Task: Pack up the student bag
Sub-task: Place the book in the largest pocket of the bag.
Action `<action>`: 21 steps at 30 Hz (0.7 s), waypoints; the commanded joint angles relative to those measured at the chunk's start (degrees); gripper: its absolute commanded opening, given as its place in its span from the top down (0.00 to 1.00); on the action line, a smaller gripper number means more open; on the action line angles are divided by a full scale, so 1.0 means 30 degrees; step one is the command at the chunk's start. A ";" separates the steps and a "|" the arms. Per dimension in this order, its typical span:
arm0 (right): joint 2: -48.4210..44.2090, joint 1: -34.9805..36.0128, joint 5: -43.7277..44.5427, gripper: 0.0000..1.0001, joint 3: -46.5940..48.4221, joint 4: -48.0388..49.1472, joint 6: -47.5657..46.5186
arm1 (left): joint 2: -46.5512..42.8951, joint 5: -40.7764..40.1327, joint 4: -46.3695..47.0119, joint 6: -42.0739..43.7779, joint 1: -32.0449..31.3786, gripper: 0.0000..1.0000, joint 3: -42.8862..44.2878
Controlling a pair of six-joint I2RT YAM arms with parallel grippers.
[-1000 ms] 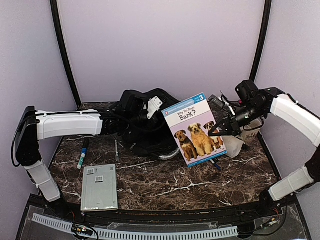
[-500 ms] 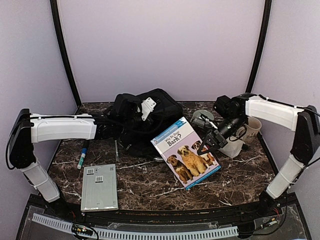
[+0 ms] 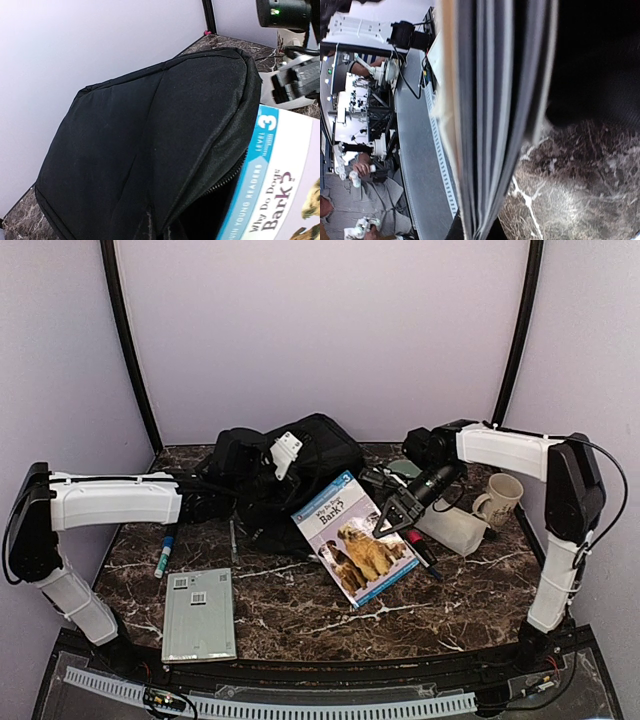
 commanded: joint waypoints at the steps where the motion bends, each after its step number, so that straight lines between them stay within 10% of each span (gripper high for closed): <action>1: 0.1397 0.0412 -0.0404 1.00 0.1494 0.0253 0.2106 | -0.1450 0.1701 0.2414 -0.0502 -0.0002 1.00 -0.0396; 14: 0.6012 0.0414 -0.2918 1.00 0.4045 0.2297 0.4573 | -0.2051 0.4941 0.4338 -0.0748 -0.0831 1.00 -0.1784; 21: 0.6034 0.0430 -0.2347 1.00 0.2666 0.8976 1.0330 | -0.1632 0.4618 0.4197 -0.0167 -0.1563 1.00 -0.1802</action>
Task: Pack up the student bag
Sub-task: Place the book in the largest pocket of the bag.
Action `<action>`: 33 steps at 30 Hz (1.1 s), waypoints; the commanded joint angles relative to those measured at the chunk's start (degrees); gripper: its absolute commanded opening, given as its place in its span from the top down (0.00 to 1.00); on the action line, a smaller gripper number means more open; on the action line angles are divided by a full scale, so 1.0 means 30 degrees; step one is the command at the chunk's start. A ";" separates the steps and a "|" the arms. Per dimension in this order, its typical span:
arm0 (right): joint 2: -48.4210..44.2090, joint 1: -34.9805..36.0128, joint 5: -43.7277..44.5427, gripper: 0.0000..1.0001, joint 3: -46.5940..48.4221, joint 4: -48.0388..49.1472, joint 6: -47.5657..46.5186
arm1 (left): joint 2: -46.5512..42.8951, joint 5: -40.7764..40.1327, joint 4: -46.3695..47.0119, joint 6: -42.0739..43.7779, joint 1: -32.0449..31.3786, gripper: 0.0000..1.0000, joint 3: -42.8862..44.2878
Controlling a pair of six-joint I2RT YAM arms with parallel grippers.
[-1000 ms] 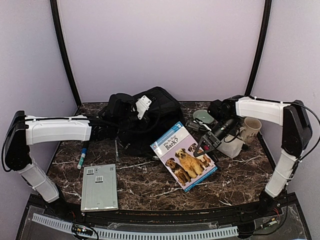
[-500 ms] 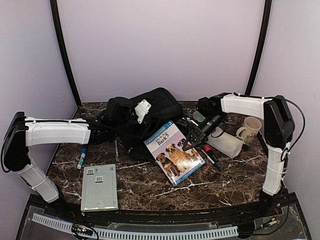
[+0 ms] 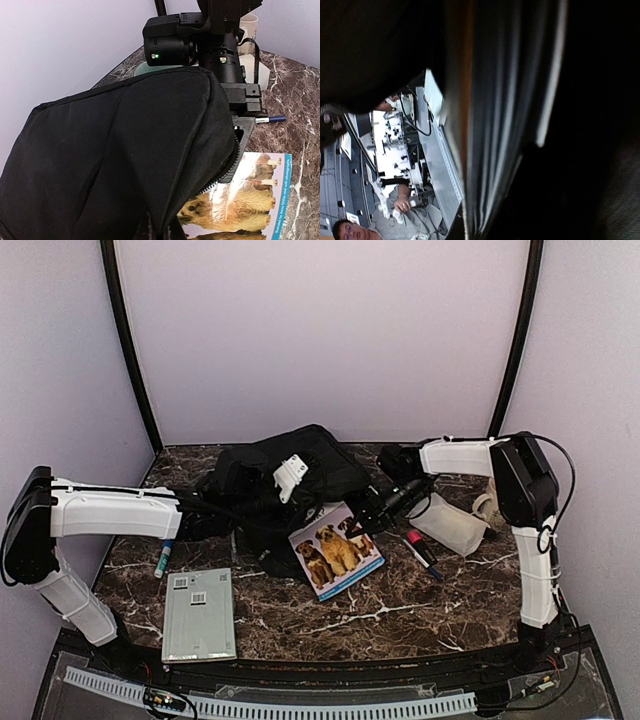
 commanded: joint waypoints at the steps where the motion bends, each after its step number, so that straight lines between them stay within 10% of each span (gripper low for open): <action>1: -0.0130 0.0066 -0.0229 1.00 -0.0637 0.5887 0.4330 | -0.1181 0.1291 0.2949 0.0213 -0.0769 1.00 0.0245; 10: -0.0141 0.0117 0.0552 0.97 -0.1054 0.7390 0.5686 | -0.1093 0.0596 0.3033 0.0708 -0.0951 1.00 0.0108; 20: -0.5108 0.2284 0.1047 1.00 -0.8489 1.3813 0.9646 | -0.0301 0.0108 0.3302 0.1155 -0.0922 1.00 0.0293; 33: -0.4199 0.1776 0.1648 1.00 -0.8140 1.7818 1.2439 | -0.0901 0.1622 0.4320 0.1956 -0.1002 1.00 -0.0677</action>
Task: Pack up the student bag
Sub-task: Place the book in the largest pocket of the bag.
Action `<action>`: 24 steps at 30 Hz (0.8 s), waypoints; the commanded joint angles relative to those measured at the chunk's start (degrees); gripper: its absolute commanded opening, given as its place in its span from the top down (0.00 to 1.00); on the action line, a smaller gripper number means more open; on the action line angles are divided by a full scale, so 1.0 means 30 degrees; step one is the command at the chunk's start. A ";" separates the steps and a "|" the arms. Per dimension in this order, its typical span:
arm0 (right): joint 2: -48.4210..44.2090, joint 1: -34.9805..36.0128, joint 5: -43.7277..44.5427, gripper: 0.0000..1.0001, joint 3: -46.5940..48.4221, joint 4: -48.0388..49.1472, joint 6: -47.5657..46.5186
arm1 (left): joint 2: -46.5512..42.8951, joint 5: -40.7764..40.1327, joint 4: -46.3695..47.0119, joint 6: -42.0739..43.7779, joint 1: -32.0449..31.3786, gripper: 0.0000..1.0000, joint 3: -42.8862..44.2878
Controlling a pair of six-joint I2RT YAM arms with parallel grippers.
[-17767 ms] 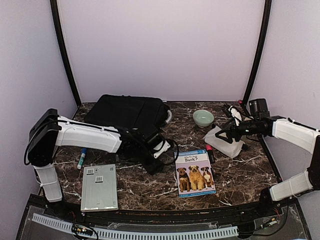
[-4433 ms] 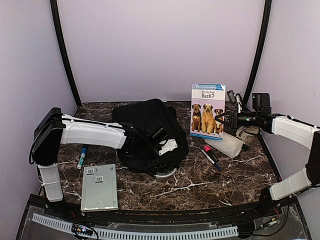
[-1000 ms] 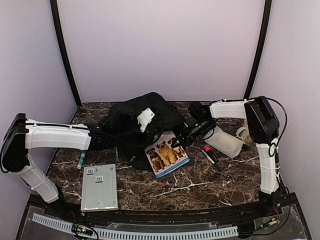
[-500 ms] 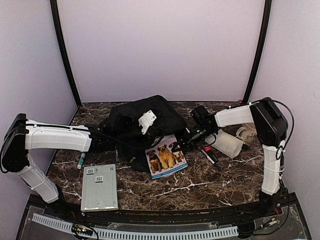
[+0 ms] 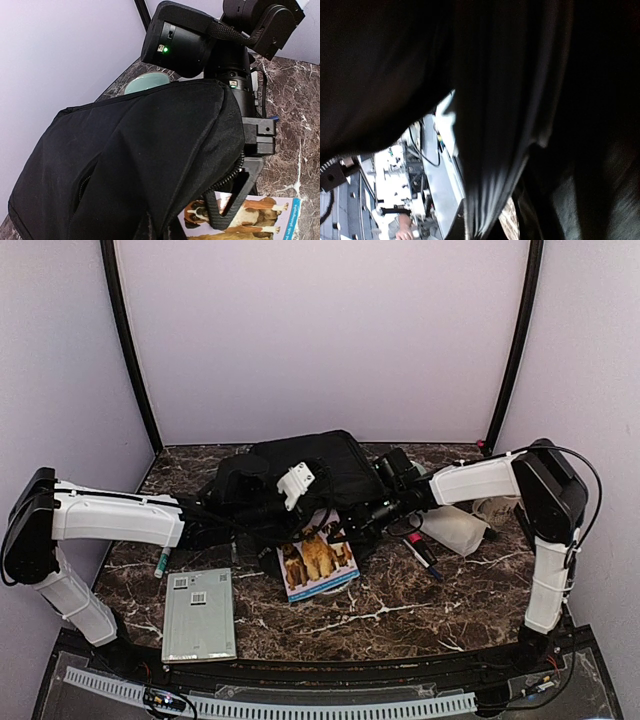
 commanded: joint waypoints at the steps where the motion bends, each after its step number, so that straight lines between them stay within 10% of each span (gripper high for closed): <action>1: 0.0287 -0.0646 0.0180 1.00 -0.0688 0.3663 0.2075 | -0.0987 0.1465 0.2389 0.0523 -0.0302 1.00 0.0032; 24: -0.2270 -0.1080 0.5877 0.45 -0.3377 -0.0225 -0.2156 | -0.0374 -0.1086 0.2173 0.0951 -0.0484 1.00 0.0189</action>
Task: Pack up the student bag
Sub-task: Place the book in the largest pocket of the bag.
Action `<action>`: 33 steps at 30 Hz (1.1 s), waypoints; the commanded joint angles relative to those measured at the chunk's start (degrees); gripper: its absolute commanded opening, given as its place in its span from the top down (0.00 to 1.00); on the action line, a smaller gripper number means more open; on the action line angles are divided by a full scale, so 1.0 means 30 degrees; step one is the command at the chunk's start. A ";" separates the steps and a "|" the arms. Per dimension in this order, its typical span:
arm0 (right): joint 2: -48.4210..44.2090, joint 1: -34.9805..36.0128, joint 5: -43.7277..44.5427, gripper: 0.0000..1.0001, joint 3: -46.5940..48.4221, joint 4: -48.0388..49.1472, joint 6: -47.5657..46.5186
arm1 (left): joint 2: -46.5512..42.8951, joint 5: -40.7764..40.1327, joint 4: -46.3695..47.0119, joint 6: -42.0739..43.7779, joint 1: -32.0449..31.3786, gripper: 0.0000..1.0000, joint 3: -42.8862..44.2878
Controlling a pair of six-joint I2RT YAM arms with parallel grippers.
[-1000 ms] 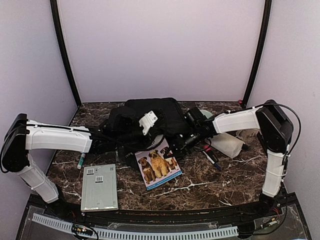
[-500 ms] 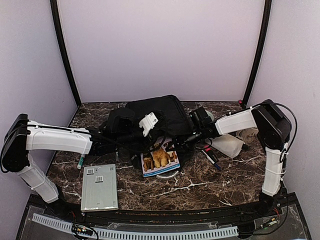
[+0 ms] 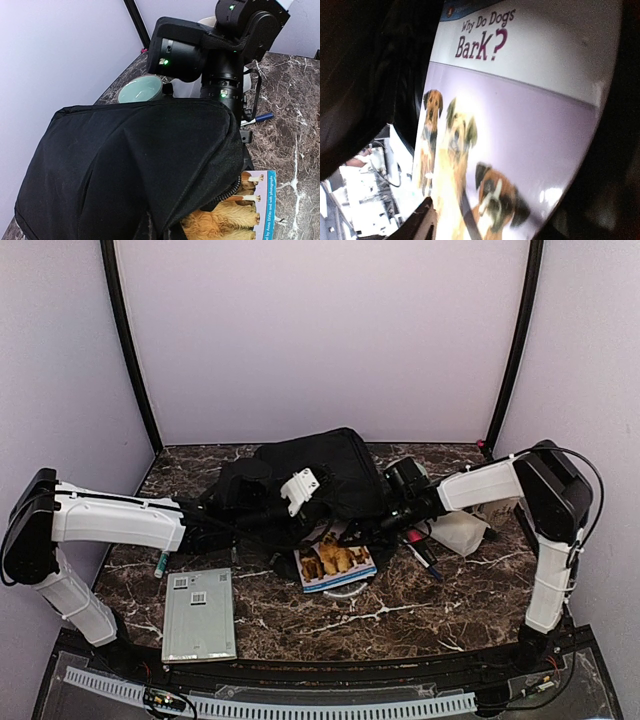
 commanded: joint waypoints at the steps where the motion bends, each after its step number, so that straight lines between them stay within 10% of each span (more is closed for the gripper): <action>1: -0.2900 -0.0120 0.2055 0.44 -0.2311 -0.0864 -0.1756 | -0.0360 -0.0821 0.1748 0.0188 -0.0127 1.00 0.0372; 14: -0.5269 0.0173 0.1356 0.37 -0.2769 -0.4639 -0.6950 | -0.0101 -0.2138 0.1423 -0.0682 -0.0112 1.00 0.0681; 20: -0.5992 0.1060 0.1059 0.53 -0.3054 -0.6066 -1.0129 | -0.0132 -0.2895 0.1466 -0.1049 -0.0108 1.00 0.0757; 26: -0.6800 0.1058 0.2601 0.41 -0.3475 -0.7547 -1.1816 | 0.0047 -0.4463 0.1699 -0.1184 -0.0108 1.00 0.0748; 33: -0.6675 0.1454 -0.1960 0.41 -0.3458 -1.0766 -1.6813 | 0.0273 -0.4700 0.1840 -0.1945 -0.0108 1.00 0.0736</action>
